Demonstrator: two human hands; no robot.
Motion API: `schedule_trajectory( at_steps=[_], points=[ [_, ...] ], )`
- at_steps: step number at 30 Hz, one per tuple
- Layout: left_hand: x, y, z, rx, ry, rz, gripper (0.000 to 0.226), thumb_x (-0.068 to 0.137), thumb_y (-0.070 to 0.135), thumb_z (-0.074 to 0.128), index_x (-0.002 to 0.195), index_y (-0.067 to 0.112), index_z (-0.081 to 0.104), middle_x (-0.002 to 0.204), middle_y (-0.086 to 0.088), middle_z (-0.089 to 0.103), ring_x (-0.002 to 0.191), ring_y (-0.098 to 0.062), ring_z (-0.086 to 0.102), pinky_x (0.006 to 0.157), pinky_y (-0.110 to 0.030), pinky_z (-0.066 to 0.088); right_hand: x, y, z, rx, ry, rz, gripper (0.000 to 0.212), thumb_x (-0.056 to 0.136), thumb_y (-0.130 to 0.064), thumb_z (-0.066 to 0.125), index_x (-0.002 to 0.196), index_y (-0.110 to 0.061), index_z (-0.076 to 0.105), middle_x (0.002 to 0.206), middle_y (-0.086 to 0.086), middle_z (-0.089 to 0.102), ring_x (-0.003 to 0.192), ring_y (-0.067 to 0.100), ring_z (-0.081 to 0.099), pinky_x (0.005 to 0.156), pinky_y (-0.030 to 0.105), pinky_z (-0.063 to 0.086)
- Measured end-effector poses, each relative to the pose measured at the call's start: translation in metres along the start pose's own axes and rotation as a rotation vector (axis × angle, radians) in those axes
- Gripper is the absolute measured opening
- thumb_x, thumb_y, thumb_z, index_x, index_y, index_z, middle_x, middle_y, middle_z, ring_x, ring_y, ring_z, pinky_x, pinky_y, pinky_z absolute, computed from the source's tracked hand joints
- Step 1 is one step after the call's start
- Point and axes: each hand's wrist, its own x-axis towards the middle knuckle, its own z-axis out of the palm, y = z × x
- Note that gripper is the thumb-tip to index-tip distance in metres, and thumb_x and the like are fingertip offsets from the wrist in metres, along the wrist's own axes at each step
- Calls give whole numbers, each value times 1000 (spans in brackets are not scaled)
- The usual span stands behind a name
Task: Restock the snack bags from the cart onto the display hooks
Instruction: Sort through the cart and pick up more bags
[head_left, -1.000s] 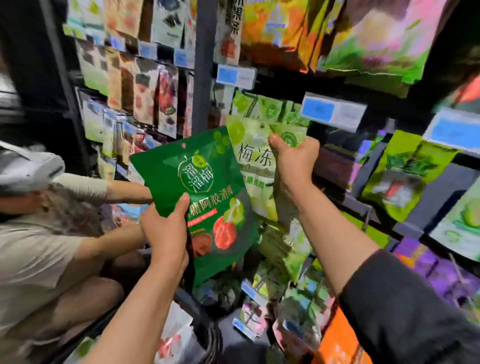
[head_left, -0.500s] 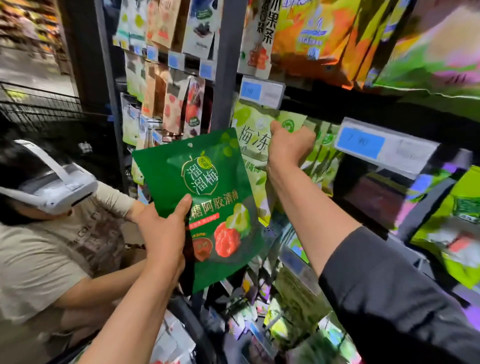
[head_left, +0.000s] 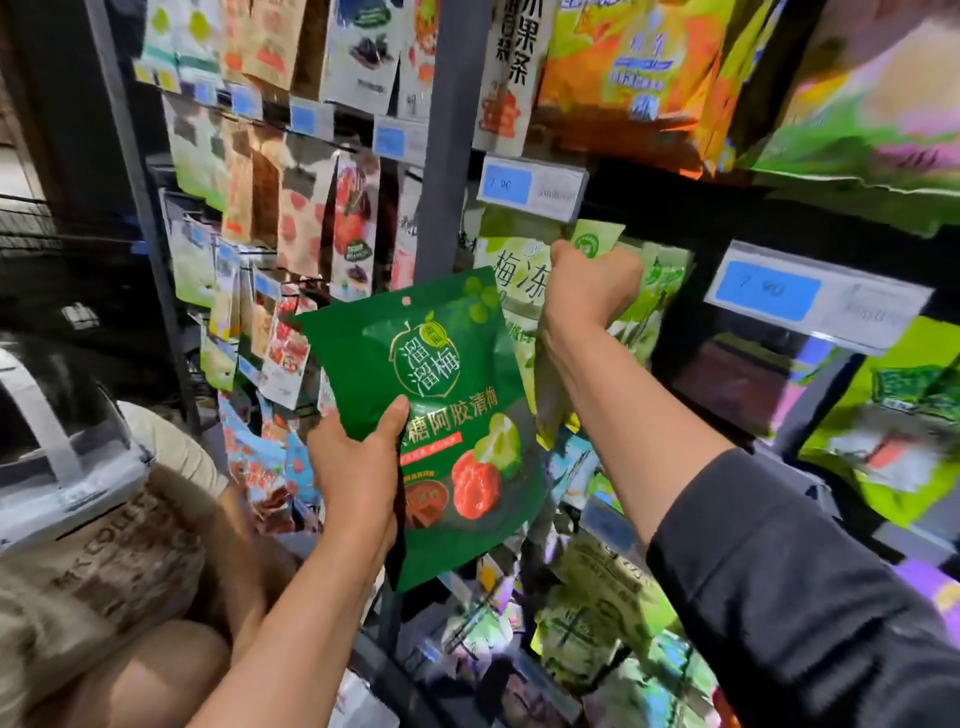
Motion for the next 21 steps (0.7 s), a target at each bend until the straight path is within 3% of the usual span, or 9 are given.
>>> schedule_trajectory(
  at_steps=[3,4,9,12,15,21],
  points=[
    [8,2,-2,-26,-22,-4,15,78,16,78,90,16,68,92,-4,71,89,-24,67,83,-34,53,-2,-2,8,-80,25,-10,48,76,-10,71,54,-13,29,54,-2,34,51,17,31,49,30,24],
    [12,-1,-4,-18,-27,-1,13,80,12,76,90,16,68,91,-4,71,89,-23,67,82,-34,53,-3,-2,10,-104,29,-11,47,77,-11,71,54,-12,30,55,-1,35,53,18,33,49,29,26],
    [24,-5,-8,-57,-67,3,20,82,7,73,75,24,66,82,3,70,84,-23,66,83,-39,53,-6,-1,20,-156,90,-24,45,80,-13,68,56,-12,30,57,-2,36,47,9,29,41,29,22],
    [27,-6,-7,-71,-95,-24,23,82,8,73,68,26,67,77,6,71,84,-25,67,87,-49,54,-6,1,22,-178,120,-44,44,80,-16,68,56,-14,31,60,-1,40,53,15,35,44,30,23],
    [33,-9,-6,-61,-126,-50,18,82,11,74,73,26,68,81,5,73,89,-26,69,90,-53,52,-7,6,26,-135,160,-91,42,77,-14,69,54,-14,34,64,6,50,59,21,41,51,29,30],
    [41,-10,-9,-74,-146,-84,26,82,10,73,66,31,70,75,12,73,89,-26,69,91,-53,52,-7,15,28,-83,207,-96,40,71,-11,70,51,-14,35,61,8,52,57,22,44,52,37,42]
  ],
)
